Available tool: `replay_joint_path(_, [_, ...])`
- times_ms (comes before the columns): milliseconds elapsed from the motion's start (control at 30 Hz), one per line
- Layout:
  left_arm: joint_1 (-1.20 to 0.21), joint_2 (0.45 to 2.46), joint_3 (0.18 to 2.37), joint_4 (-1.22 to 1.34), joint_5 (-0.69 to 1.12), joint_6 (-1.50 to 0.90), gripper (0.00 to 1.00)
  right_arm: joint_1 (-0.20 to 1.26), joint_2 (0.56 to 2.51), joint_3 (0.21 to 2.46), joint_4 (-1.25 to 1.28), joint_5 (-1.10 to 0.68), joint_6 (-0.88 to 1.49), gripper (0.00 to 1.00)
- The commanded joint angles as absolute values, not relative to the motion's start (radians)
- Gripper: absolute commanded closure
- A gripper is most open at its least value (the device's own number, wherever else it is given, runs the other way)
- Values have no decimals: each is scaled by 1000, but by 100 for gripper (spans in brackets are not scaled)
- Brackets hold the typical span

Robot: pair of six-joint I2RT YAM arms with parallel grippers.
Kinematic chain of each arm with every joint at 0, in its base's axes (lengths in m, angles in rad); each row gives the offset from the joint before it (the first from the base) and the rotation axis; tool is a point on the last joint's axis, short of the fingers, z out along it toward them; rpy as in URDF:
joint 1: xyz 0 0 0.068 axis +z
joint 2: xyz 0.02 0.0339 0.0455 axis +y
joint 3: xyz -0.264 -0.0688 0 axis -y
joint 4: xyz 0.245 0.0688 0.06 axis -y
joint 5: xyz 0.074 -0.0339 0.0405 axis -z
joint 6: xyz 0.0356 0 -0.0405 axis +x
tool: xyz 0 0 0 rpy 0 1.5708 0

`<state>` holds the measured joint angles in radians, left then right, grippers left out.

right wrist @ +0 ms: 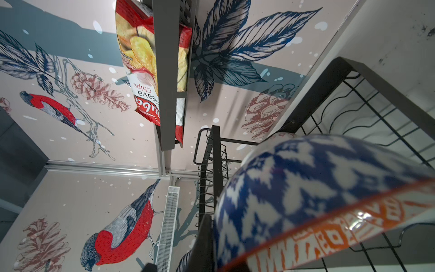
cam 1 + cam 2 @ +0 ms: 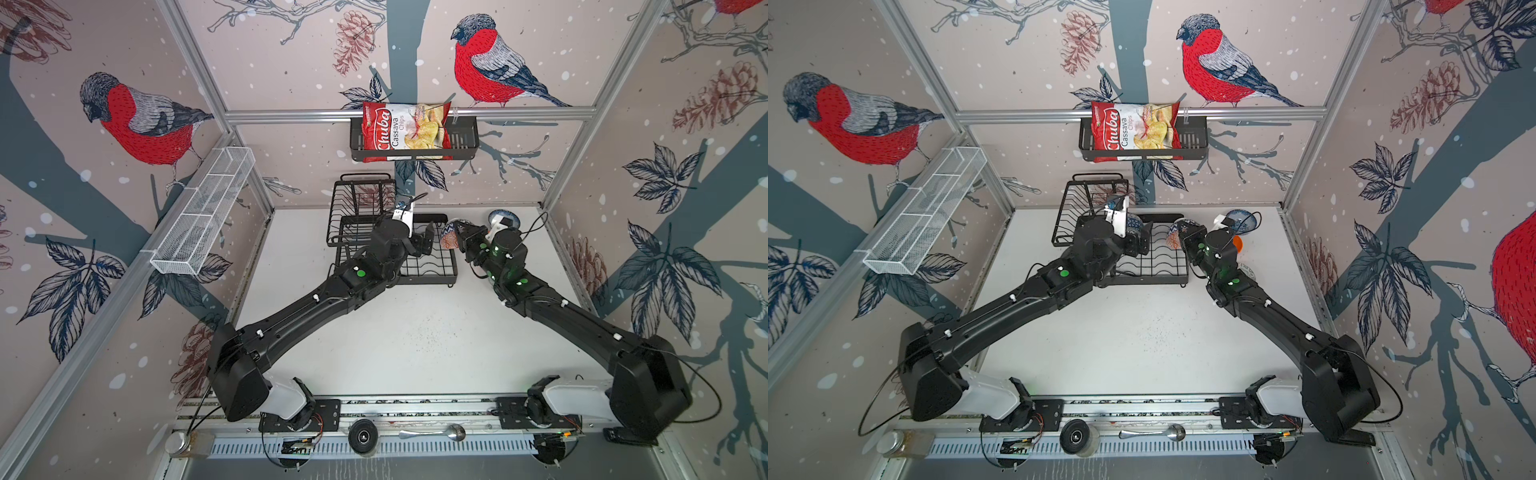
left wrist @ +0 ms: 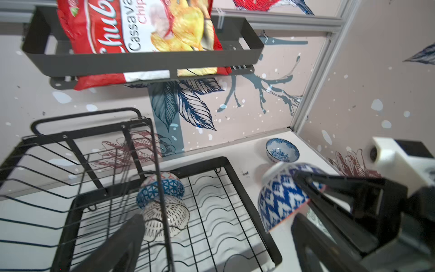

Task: Load bowls into a dish rack
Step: Place the bowl in the dish rack.

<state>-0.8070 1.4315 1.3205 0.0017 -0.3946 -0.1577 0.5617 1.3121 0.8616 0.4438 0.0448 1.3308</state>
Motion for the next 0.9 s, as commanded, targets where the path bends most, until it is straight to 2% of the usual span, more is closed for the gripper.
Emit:
replay_joint_path(0, [-770, 1406, 1352, -63, -348, -133, 3, 592, 1328, 851, 555, 81, 1278, 100])
replay_joint_path(200, [-645, 1405, 1337, -57, -172, -160, 3, 656, 1372, 824, 636, 126, 1261, 100])
replay_joint_path(400, [-619, 1409, 1295, -49, -150, -106, 3, 681, 1434, 833, 663, 132, 1263, 100])
replay_joint_path(867, [-560, 1391, 1233, -37, -52, -162, 3, 707, 1667, 964, 704, 77, 1290, 100])
